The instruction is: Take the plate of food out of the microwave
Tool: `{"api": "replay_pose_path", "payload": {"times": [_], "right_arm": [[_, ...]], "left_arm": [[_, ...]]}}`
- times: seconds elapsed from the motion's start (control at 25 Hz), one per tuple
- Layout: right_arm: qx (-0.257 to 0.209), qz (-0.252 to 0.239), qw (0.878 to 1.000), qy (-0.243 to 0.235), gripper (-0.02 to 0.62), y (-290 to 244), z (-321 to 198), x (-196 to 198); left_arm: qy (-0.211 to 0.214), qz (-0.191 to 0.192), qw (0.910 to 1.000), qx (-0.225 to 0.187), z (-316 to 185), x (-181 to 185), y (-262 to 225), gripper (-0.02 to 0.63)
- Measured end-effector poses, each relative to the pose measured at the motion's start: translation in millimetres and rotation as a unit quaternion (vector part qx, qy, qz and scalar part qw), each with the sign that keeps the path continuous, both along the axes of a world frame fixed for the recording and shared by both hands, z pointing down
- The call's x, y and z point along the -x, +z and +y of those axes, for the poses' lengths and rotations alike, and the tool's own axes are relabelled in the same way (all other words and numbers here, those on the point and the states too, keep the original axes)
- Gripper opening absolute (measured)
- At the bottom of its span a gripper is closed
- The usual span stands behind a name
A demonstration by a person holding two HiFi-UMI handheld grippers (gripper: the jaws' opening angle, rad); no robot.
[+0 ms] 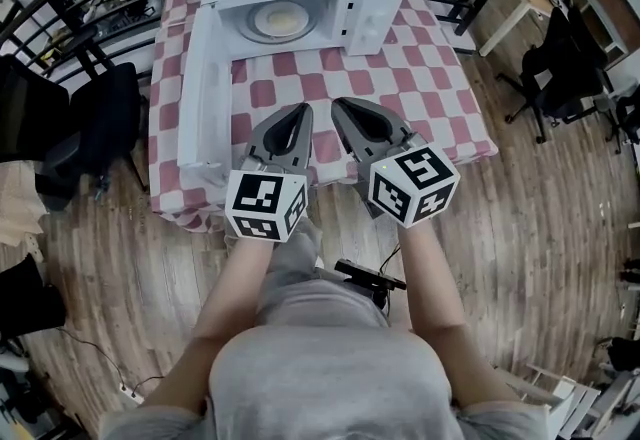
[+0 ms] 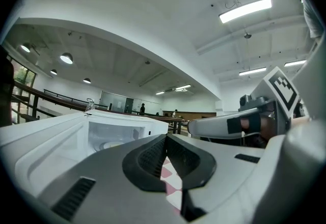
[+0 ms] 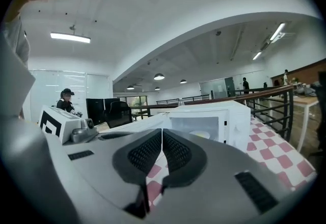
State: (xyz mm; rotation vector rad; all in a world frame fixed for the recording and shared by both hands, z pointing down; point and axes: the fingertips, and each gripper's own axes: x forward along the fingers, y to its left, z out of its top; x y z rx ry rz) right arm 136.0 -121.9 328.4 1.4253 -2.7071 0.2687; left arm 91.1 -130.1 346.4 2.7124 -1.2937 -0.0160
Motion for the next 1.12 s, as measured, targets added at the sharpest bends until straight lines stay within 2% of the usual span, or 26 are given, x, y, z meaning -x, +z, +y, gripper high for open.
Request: {"api": "replay_pose_path", "payload": {"times": [0.24, 0.52, 0.72, 0.96, 1.0, 1.12], "right_arm": [[0.032, 0.002, 0.999, -0.01, 0.026, 16, -32, -4], [0.023, 0.001, 0.999, -0.034, 0.026, 24, -72, 7], [0.036, -0.034, 0.998, -0.035, 0.026, 19, -106, 5], [0.107, -0.092, 0.99, -0.007, 0.029, 39, -147, -1], [0.118, -0.099, 0.988, -0.004, 0.036, 45, -152, -1], [0.152, -0.123, 0.981, -0.005, 0.192, 60, -163, 4]], "left_arm": [[-0.009, 0.002, 1.0, 0.001, -28, -5, 1, 0.003], [-0.02, 0.007, 0.9998, 0.0, -72, -5, 4, 0.003], [-0.033, 0.012, 0.9994, 0.002, -105, -3, 6, 0.003], [-0.049, 0.016, 0.9986, 0.012, -136, 8, 13, 0.003], [-0.052, 0.016, 0.9984, 0.014, -140, 10, 15, 0.003], [-0.061, 0.015, 0.9979, 0.019, -150, 16, 20, 0.003]]}}
